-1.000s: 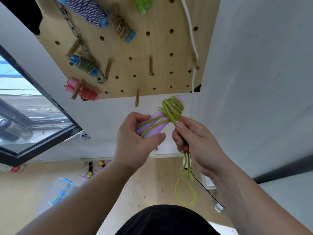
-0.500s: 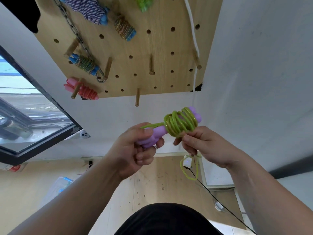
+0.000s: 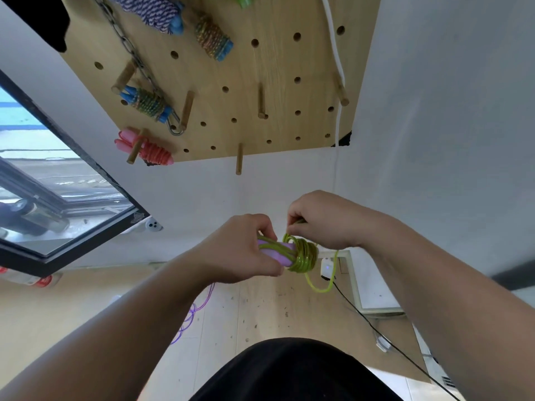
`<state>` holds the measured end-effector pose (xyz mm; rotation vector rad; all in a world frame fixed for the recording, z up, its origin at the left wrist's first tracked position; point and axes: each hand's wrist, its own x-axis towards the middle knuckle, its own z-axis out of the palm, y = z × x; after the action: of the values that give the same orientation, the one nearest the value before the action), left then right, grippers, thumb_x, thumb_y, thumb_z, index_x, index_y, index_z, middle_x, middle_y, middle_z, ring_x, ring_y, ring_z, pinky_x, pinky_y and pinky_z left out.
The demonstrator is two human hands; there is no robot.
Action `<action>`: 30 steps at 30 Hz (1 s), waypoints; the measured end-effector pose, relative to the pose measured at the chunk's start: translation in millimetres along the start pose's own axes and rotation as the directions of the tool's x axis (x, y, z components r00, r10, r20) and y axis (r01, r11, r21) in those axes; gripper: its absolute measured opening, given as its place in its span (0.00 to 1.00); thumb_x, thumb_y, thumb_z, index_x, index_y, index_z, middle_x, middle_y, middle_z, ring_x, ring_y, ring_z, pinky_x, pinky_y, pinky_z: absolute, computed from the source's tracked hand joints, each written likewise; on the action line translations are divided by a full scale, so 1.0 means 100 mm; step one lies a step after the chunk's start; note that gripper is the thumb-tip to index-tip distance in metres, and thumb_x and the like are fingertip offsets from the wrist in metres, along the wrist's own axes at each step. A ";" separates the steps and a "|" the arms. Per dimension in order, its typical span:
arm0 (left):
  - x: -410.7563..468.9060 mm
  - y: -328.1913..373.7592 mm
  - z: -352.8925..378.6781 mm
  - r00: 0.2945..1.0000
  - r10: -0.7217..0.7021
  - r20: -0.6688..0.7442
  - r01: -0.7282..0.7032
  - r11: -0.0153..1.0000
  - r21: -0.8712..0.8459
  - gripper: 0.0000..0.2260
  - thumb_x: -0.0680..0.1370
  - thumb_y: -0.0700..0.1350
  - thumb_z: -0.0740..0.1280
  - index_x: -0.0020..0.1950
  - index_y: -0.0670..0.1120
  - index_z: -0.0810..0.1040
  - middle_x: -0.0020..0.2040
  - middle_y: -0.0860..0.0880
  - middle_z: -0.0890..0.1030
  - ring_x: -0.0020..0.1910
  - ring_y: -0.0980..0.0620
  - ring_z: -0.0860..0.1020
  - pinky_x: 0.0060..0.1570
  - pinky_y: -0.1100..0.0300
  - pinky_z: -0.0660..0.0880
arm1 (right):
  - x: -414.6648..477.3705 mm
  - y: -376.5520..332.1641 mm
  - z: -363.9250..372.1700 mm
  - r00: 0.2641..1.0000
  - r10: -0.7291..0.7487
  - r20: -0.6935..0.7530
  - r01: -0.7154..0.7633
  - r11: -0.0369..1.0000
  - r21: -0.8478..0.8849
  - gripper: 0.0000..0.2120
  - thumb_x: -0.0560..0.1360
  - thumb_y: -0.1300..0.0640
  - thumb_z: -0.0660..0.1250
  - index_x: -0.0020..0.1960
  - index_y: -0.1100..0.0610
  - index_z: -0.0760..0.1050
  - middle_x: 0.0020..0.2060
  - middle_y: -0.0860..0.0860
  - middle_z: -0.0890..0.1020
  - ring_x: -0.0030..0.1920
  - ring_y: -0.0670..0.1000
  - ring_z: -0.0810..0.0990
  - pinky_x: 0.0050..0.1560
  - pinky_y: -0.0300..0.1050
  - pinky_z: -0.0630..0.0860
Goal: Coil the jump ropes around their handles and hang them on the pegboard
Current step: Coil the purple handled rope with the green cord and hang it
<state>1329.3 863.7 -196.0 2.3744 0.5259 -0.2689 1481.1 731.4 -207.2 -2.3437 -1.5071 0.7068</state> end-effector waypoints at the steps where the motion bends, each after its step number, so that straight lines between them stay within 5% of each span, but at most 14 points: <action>1: 0.02 -0.02 0.01 0.999 -0.023 -0.038 0.023 1.000 0.001 0.14 0.66 0.52 0.80 0.45 0.54 0.79 0.40 0.55 0.80 0.34 0.59 0.75 0.30 0.65 0.69 | -0.01 -0.05 0.04 0.999 0.026 -0.045 -0.027 0.999 -0.026 0.10 0.82 0.53 0.63 0.48 0.55 0.81 0.44 0.50 0.83 0.46 0.52 0.80 0.48 0.50 0.77; 5: 0.12 -0.06 0.09 0.978 -0.095 -0.188 0.079 0.993 -0.088 0.15 0.65 0.52 0.80 0.46 0.53 0.77 0.43 0.54 0.81 0.39 0.58 0.78 0.34 0.65 0.69 | -0.08 -0.14 0.21 0.981 0.058 -0.183 -0.072 0.995 -0.072 0.08 0.81 0.57 0.61 0.44 0.55 0.76 0.40 0.52 0.78 0.43 0.56 0.78 0.45 0.54 0.76; 11: 0.23 0.00 0.20 0.926 -0.228 -0.302 0.098 0.916 -0.389 0.15 0.66 0.50 0.81 0.46 0.48 0.79 0.39 0.52 0.81 0.34 0.57 0.77 0.32 0.64 0.70 | -0.23 -0.09 0.46 0.874 -0.005 -0.486 0.052 0.995 0.084 0.14 0.83 0.57 0.57 0.63 0.55 0.78 0.50 0.53 0.80 0.50 0.57 0.79 0.49 0.53 0.76; 15: 0.25 0.03 0.18 0.926 -0.318 -0.203 0.077 0.687 -0.722 0.18 0.66 0.49 0.80 0.48 0.41 0.79 0.36 0.47 0.77 0.24 0.55 0.66 0.26 0.61 0.61 | -0.26 -0.05 0.59 0.748 -0.021 -0.664 0.177 0.970 0.169 0.17 0.80 0.58 0.59 0.65 0.56 0.80 0.44 0.52 0.83 0.44 0.55 0.81 0.44 0.49 0.79; 20: 0.25 0.06 0.16 0.936 -0.347 -0.059 0.068 0.342 -0.937 0.16 0.68 0.46 0.76 0.51 0.39 0.81 0.38 0.43 0.73 0.24 0.55 0.59 0.22 0.63 0.57 | -0.33 0.10 0.65 0.634 0.050 -0.772 0.253 0.930 0.268 0.14 0.79 0.59 0.66 0.63 0.51 0.82 0.36 0.43 0.79 0.36 0.43 0.76 0.39 0.38 0.73; 23: 0.23 0.12 0.21 0.946 -0.322 0.038 0.104 0.189 -0.977 0.09 0.75 0.46 0.70 0.51 0.42 0.79 0.37 0.45 0.74 0.22 0.57 0.58 0.20 0.66 0.57 | -0.38 0.10 0.68 0.639 0.092 -0.763 0.343 0.854 0.391 0.14 0.79 0.61 0.68 0.62 0.49 0.82 0.40 0.41 0.81 0.41 0.44 0.80 0.43 0.32 0.72; 26: 0.21 0.18 0.26 0.958 -0.260 0.117 0.125 0.012 -0.992 0.15 0.70 0.49 0.69 0.53 0.44 0.75 0.36 0.44 0.75 0.21 0.58 0.58 0.19 0.67 0.56 | -0.42 0.06 0.66 0.734 0.188 -0.653 0.347 0.722 0.598 0.12 0.80 0.62 0.68 0.56 0.46 0.81 0.40 0.40 0.83 0.43 0.43 0.82 0.44 0.28 0.72; 30: 0.17 0.21 0.18 0.979 -0.127 0.158 0.157 -0.023 -0.987 0.15 0.70 0.51 0.67 0.52 0.44 0.75 0.37 0.43 0.75 0.19 0.59 0.59 0.17 0.67 0.56 | -0.39 0.13 0.65 0.832 0.185 -0.523 0.262 0.700 0.664 0.07 0.83 0.56 0.64 0.46 0.53 0.76 0.32 0.43 0.79 0.35 0.42 0.76 0.39 0.31 0.70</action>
<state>1352.9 842.6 -203.3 0.7829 0.6332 0.0559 1443.4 688.4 -258.9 -1.6682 -0.7931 0.4145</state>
